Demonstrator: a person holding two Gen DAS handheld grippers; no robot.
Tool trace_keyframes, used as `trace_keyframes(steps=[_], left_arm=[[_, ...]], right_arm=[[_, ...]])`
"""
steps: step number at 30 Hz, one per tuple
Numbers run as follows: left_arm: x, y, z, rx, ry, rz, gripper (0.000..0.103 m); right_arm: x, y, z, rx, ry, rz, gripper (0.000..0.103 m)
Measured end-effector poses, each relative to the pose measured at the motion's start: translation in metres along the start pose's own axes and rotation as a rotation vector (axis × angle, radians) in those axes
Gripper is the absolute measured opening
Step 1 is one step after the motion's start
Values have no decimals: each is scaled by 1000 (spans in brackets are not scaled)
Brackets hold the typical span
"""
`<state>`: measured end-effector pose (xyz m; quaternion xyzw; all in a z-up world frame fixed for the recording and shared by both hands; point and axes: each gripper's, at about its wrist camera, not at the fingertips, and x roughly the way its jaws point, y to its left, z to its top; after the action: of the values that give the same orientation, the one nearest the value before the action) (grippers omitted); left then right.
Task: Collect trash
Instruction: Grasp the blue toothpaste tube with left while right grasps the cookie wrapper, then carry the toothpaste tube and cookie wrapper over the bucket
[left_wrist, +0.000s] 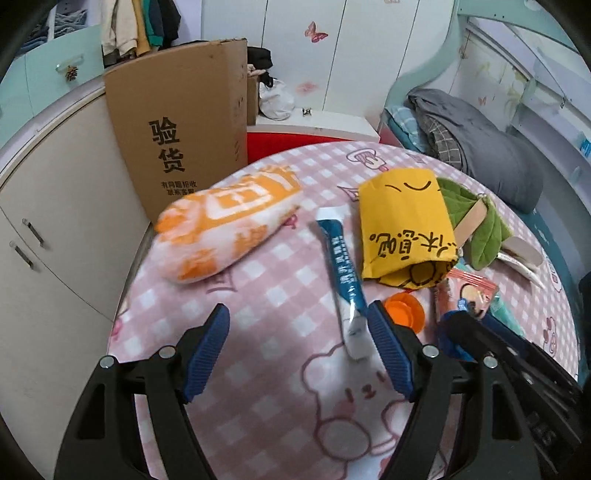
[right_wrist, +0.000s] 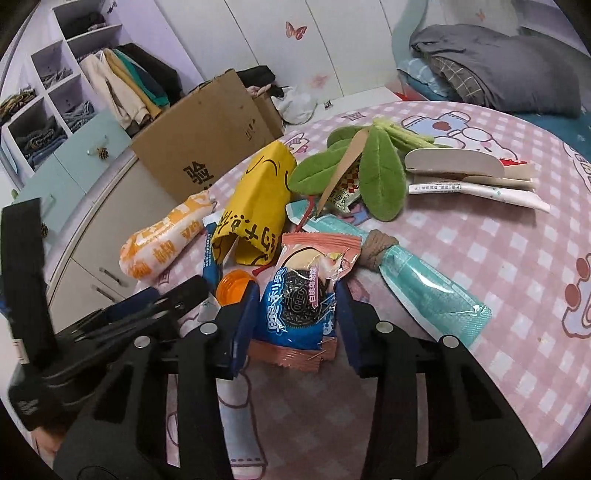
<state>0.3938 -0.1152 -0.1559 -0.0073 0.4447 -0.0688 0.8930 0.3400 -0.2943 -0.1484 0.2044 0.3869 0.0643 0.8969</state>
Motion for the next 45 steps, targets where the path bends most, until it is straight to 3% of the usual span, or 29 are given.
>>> trace_keyframes(steps=[5,7,9,11,13,20,34,45], left_arm=[[11,-9,4,25,-10,33,74],[13,-13,7,39,-15,47,69],[12,-15,7,63,-19,57,55],[11,-15,8,72,-25,63,32],[8,-13,6,78,-28,66,17],[-8,1,-5,32,-26,2,12],[-97,34,-50,-45,-138,-107,12],[-138,96,-82,-144,-181,-122,12]], right_arm=[[0,-1,1,12,-2,17,41],[0,-1,3,7,-3,18,41],[0,0,3,1,-4,17,41],[0,0,3,-1,0,18,41],[1,1,3,-2,0,16,40],[-4,9,-4,-26,-11,6,40],[-66,52,-29,-103,-92,19,40],[-78,130,-55,-219,-82,139,40]])
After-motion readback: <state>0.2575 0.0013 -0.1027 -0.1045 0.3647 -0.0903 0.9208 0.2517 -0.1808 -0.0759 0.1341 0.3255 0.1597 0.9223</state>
